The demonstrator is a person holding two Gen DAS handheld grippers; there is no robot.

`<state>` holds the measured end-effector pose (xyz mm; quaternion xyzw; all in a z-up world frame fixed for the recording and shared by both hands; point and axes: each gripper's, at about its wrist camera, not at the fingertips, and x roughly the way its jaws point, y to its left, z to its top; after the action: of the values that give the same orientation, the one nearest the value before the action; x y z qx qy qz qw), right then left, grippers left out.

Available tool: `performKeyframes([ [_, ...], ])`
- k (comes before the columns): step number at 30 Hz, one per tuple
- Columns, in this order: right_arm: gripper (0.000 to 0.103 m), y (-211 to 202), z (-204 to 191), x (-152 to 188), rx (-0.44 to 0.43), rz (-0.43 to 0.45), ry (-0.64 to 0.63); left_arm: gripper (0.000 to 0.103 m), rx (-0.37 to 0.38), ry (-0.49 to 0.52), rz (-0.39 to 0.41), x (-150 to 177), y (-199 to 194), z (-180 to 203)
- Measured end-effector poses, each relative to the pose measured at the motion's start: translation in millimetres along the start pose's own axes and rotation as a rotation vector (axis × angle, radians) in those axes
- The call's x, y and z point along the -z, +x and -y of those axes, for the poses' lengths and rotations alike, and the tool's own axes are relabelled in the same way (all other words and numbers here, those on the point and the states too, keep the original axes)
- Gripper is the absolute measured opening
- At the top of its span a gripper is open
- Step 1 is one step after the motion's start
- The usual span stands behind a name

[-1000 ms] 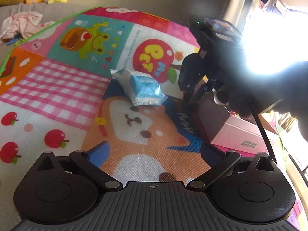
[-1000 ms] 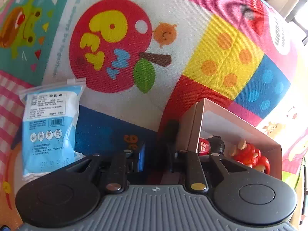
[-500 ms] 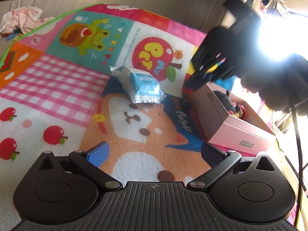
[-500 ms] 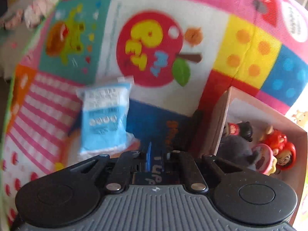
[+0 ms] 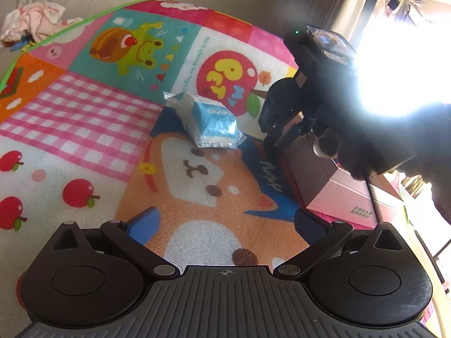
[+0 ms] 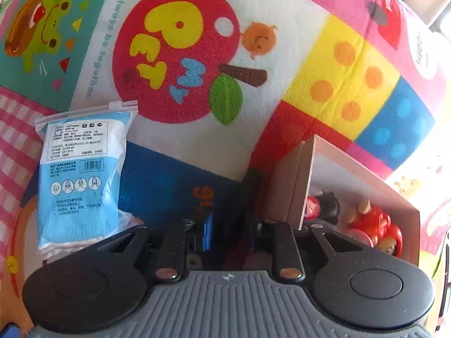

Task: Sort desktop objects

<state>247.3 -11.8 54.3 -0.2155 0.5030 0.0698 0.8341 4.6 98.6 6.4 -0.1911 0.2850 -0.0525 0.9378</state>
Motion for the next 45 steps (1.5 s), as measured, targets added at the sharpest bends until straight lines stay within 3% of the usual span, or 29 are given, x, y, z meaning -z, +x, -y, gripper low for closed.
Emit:
performKeyframes([
  [5, 0.024, -12.8, -1.1, 12.2, -0.038, 0.036, -0.047, 0.103, 0.002, -0.004, 0.001, 0.0, -0.2, -1.3],
  [10, 0.01, -56.3, 0.6, 57.5, -0.245, 0.054, -0.122, 0.103, 0.013, -0.032, 0.0, -0.7, 0.4, -5.1],
  [14, 0.009, -89.3, 1.4, 114.1, -0.354, 0.059, -0.203, 0.103, 0.031, -0.01, -0.008, 0.0, 1.3, -2.4],
  [17, 0.009, -83.5, 10.3, 147.3, -0.334, 0.051, -0.176, 0.103, 0.048, 0.021, -0.02, 1.1, 3.2, 1.9],
  [20, 0.011, -91.9, 37.8, 181.2, -0.28, 0.133, -0.114, 0.103, 0.038, 0.044, -0.019, 2.4, 3.8, 6.3],
  [22, 0.018, -93.7, 53.4, 202.8, -0.258, 0.195, -0.069, 0.103, 0.019, 0.062, -0.019, 2.1, 4.7, 9.8],
  [24, 0.041, -92.6, 72.1, 223.4, -0.262, 0.25, 0.009, 0.103, -0.015, 0.09, -0.014, 0.1, 5.6, 15.3],
  [26, 0.055, -89.5, 82.2, 243.1, -0.223, 0.317, 0.068, 0.101, -0.057, 0.151, -0.001, -4.0, 7.9, 25.2],
  [27, 0.058, -88.1, 85.9, 253.0, -0.205, 0.349, 0.083, 0.099, -0.074, 0.197, 0.007, -7.0, 9.7, 32.6],
  [28, 0.058, -83.7, 87.0, 259.7, -0.195, 0.372, 0.097, 0.085, -0.087, 0.243, 0.015, -10.6, 12.7, 40.6],
  [29, 0.058, -82.4, 89.1, 266.0, -0.192, 0.39, 0.113, 0.079, -0.096, 0.282, 0.018, -14.5, 17.1, 48.0],
  [33, 0.065, -79.0, 98.5, 281.3, -0.234, 0.436, 0.181, 0.078, -0.153, 0.385, 0.018, -28.2, 48.4, 71.2],
  [34, 0.066, -79.7, 100.4, 284.2, -0.244, 0.445, 0.19, 0.077, -0.167, 0.399, 0.006, -30.3, 58.1, 73.9],
  [37, 0.078, -83.8, 105.8, 294.2, -0.246, 0.491, 0.212, 0.056, -0.208, 0.413, -0.048, -34.2, 84.4, 74.7],
  [39, 0.088, -86.2, 109.3, 299.9, -0.234, 0.524, 0.226, 0.053, -0.231, 0.401, -0.077, -34.3, 95.9, 70.2],
  [42, 0.094, -86.2, 115.3, 308.6, -0.221, 0.552, 0.246, 0.046, -0.226, 0.408, -0.091, -31.0, 99.3, 67.8],
  [44, 0.099, -82.0, 121.3, 313.3, -0.218, 0.555, 0.284, 0.028, -0.222, 0.445, -0.095, -27.9, 96.3, 72.9],
  [45, 0.099, -78.6, 124.7, 315.1, -0.212, 0.553, 0.309, 0.026, -0.222, 0.463, -0.096, -25.7, 93.1, 76.6],
])
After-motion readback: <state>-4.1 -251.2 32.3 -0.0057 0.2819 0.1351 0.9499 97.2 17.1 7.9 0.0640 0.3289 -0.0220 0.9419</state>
